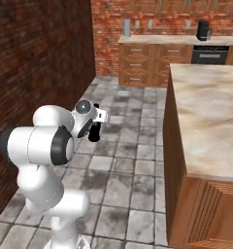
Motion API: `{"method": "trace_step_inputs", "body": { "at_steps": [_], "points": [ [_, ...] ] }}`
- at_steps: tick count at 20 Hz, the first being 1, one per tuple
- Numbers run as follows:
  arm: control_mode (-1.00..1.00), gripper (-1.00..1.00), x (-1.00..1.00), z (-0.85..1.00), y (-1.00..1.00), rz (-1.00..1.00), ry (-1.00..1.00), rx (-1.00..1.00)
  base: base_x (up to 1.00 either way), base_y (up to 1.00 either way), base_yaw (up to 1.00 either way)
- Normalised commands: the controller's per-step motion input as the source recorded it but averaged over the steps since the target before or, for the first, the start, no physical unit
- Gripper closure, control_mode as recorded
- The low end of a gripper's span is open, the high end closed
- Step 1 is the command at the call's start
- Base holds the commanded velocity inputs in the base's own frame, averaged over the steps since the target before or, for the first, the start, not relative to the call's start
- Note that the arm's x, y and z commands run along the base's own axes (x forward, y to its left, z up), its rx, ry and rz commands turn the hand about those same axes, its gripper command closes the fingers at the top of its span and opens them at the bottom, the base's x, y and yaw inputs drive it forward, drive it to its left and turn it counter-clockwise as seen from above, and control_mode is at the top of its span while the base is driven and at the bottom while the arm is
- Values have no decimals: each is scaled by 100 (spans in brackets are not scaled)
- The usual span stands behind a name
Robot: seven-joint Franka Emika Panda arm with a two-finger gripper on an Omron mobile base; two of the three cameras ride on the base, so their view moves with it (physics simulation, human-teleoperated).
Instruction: Place the large bottle from the dining counter next to the other large bottle outside the sink, and place the small bottle from the dining counter next to the other small bottle inside the sink.
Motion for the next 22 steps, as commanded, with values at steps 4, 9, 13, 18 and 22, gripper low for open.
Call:
{"method": "trace_step_inputs", "body": {
  "at_steps": [4,9,13,18,22],
  "points": [
    [100,100,0,0,0,0,0,0,81,22,0],
    [100,100,0,0,0,0,0,0,84,17,0],
    [100,100,0,0,0,0,0,0,86,18,0],
    [100,100,0,0,0,0,0,0,84,14,0],
    [100,100,0,0,0,0,0,0,85,11,0]
  ]
}}
